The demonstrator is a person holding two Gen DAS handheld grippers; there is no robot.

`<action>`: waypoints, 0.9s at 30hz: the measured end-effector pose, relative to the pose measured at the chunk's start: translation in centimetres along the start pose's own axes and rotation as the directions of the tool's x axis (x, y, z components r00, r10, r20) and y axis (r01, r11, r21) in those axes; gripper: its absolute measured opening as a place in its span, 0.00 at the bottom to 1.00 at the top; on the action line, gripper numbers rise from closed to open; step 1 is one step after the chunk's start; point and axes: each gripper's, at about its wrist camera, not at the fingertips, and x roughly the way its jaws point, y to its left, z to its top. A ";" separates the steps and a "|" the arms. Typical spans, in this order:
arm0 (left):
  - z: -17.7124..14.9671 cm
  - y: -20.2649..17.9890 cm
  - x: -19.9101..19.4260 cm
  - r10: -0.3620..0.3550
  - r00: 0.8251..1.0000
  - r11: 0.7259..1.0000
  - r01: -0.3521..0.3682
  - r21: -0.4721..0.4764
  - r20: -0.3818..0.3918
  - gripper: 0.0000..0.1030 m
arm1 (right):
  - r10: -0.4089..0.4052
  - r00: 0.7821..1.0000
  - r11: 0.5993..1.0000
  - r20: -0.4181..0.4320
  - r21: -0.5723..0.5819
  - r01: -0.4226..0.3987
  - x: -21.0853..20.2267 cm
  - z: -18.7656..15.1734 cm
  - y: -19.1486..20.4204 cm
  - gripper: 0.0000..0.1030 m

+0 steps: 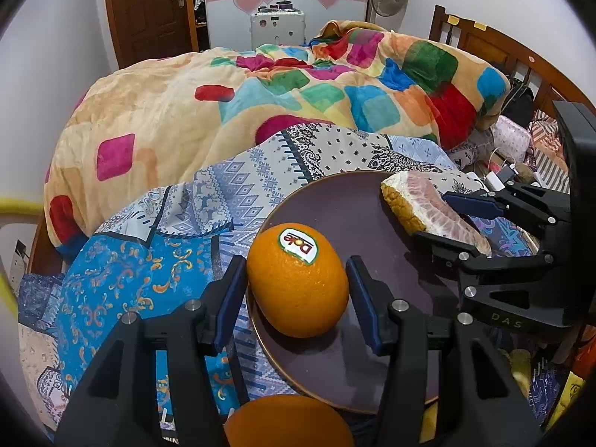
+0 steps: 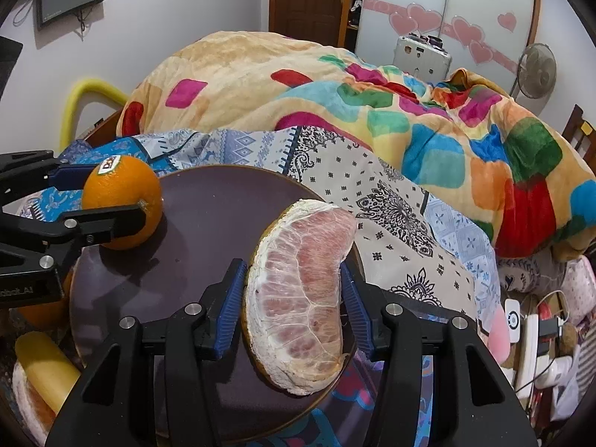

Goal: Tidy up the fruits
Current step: 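Carry the pomelo segment onto the purple plate with the right tool while the left places the Dole orange, then grasp a yellow gourd with the right tool while the left tool grasps a small mandarin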

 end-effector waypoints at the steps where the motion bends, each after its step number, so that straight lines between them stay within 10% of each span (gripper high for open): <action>1: 0.0 0.0 -0.1 -0.009 1.000 1.000 0.009 -0.005 0.001 0.54 | -0.002 1.000 1.000 0.000 0.001 0.002 0.0 0.0 0.0 0.46; 27: -5.3 0.9 -11.1 0.056 0.990 0.998 -0.051 -0.043 0.130 0.68 | 0.003 0.988 1.000 0.154 0.023 -0.006 -10.2 -2.5 1.6 0.66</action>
